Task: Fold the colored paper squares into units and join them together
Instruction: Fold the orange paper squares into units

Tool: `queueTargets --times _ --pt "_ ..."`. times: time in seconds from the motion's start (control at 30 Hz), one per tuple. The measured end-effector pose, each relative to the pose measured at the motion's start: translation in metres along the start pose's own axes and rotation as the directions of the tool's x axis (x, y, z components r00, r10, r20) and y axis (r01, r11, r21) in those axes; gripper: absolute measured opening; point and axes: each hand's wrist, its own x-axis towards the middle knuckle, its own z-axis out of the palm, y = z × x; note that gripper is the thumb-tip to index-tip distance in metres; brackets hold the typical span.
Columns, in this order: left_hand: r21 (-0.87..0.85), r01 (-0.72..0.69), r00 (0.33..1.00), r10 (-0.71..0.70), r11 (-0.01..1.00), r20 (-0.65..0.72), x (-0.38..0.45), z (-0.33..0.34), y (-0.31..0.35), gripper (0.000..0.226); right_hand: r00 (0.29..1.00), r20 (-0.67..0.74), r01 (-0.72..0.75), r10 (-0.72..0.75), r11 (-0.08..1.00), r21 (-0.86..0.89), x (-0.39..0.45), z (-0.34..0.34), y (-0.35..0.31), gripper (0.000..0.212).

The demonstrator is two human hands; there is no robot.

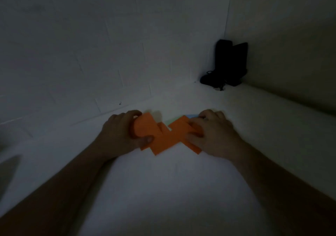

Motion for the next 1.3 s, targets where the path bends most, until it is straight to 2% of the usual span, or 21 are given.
queueTargets --times 0.1,0.2,0.4,0.53,0.6,0.7,0.77,0.83,0.9,0.97,1.03,1.1,1.2,1.3 --pt "-0.106 -0.062 0.997 0.056 0.992 -0.057 -0.008 -0.010 0.013 0.089 0.999 -0.036 -0.019 0.020 0.999 0.032 -0.004 0.000 0.000 0.055" --pt "-0.157 -0.014 1.000 0.011 0.988 -0.024 -0.016 -0.018 0.022 0.087 0.997 -0.065 -0.036 0.039 0.998 0.049 -0.007 0.000 0.000 0.054" --pt "-0.159 -0.025 0.995 0.009 0.987 -0.099 -0.018 -0.019 0.024 0.092 0.995 -0.089 -0.034 0.041 0.996 0.086 -0.003 0.002 -0.002 0.059" --pt "-0.269 -0.022 0.993 -0.010 0.963 -0.118 -0.018 -0.020 0.038 0.083 0.994 -0.072 -0.068 0.088 0.965 0.252 0.006 0.001 0.003 0.062" --pt "-0.457 -0.012 0.995 -0.035 0.890 -0.095 -0.014 -0.026 0.053 0.082 0.983 -0.076 -0.127 0.166 0.920 0.372 0.008 -0.008 0.002 0.063" --pt "-0.725 -0.003 0.992 -0.087 0.688 -0.087 0.004 -0.032 0.082 0.086 0.959 -0.175 -0.096 0.221 0.838 0.537 0.010 -0.023 -0.012 0.054" --pt "-0.852 0.023 0.988 -0.145 0.522 -0.062 0.011 -0.026 0.098 0.083 0.948 -0.207 -0.016 0.242 0.686 0.727 0.011 -0.029 -0.027 0.044" --pt "-0.921 0.061 0.978 -0.209 0.386 -0.023 0.009 -0.015 0.108 0.073 0.962 -0.136 0.010 0.238 0.465 0.885 0.009 -0.028 -0.037 0.040" --pt "-0.929 0.082 0.981 -0.196 0.362 0.010 0.005 -0.010 0.113 0.059 0.980 -0.103 0.033 0.170 0.375 0.926 0.005 -0.025 -0.041 0.051" --pt "-0.926 0.073 0.990 -0.140 0.369 0.022 0.000 -0.011 0.116 0.043 0.975 -0.146 0.070 0.169 0.389 0.918 0.004 -0.025 -0.042 0.059" --pt "-0.944 0.074 0.992 -0.124 0.321 0.036 -0.004 -0.015 0.118 0.034 0.952 -0.193 0.086 0.237 0.397 0.914 0.003 -0.031 -0.041 0.058" --pt "-0.949 0.097 0.994 -0.072 0.299 0.078 -0.008 -0.019 0.117 0.039 0.942 -0.204 0.094 0.267 0.374 0.923 0.001 -0.035 -0.037 0.057" --pt "-0.936 0.100 0.995 -0.027 0.339 0.096 -0.012 -0.021 0.111 0.048 0.928 -0.215 0.102 0.303 0.349 0.932 -0.003 -0.039 -0.036 0.055" --pt "-0.958 0.093 0.995 -0.057 0.272 0.081 -0.011 -0.021 0.109 0.041 0.912 -0.248 0.122 0.327 0.362 0.924 -0.007 -0.042 -0.039 0.052"
